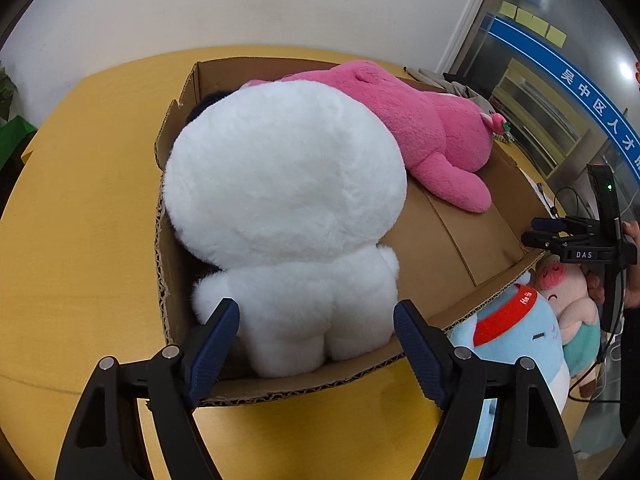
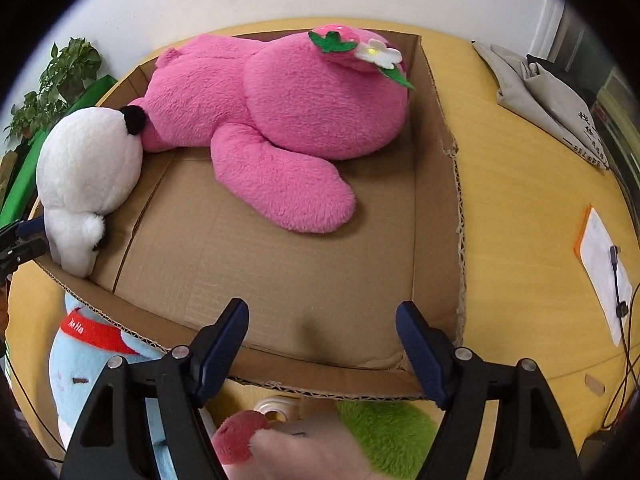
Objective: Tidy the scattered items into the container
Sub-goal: 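Lower the white plush beside the pink bear, open both grippers, withdraw, then close both grippers on the light-blue bear with the red headband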
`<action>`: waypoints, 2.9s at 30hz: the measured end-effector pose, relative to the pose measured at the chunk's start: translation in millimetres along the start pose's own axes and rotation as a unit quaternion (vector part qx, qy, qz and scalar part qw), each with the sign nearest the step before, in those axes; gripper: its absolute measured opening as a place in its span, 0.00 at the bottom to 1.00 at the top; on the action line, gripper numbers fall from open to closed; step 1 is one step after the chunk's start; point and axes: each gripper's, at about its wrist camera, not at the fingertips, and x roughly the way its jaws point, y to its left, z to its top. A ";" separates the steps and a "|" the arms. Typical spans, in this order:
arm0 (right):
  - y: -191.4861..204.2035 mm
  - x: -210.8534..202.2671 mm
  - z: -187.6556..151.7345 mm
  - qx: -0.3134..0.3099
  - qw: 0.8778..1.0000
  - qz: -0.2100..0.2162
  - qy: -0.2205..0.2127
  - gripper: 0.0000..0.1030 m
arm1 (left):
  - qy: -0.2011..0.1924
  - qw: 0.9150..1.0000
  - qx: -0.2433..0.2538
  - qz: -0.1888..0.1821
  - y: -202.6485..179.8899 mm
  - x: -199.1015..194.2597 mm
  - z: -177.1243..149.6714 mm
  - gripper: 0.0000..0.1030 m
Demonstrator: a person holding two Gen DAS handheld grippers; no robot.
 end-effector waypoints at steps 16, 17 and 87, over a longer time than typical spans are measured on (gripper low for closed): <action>78.0 -111.2 -42.8 0.013 0.977 0.000 -0.213 0.82 | -0.130 0.991 -0.006 -0.011 -75.1 -87.0 -17.3 1.00; 84.5 -113.3 -47.0 0.012 0.976 0.003 -0.216 0.82 | -0.136 0.991 -0.009 -0.010 -80.3 -89.9 -19.6 1.00; 150.1 -49.8 -115.6 -0.001 0.970 0.217 -0.107 0.90 | -0.037 0.989 -0.145 -0.025 -19.8 -59.9 -127.6 0.97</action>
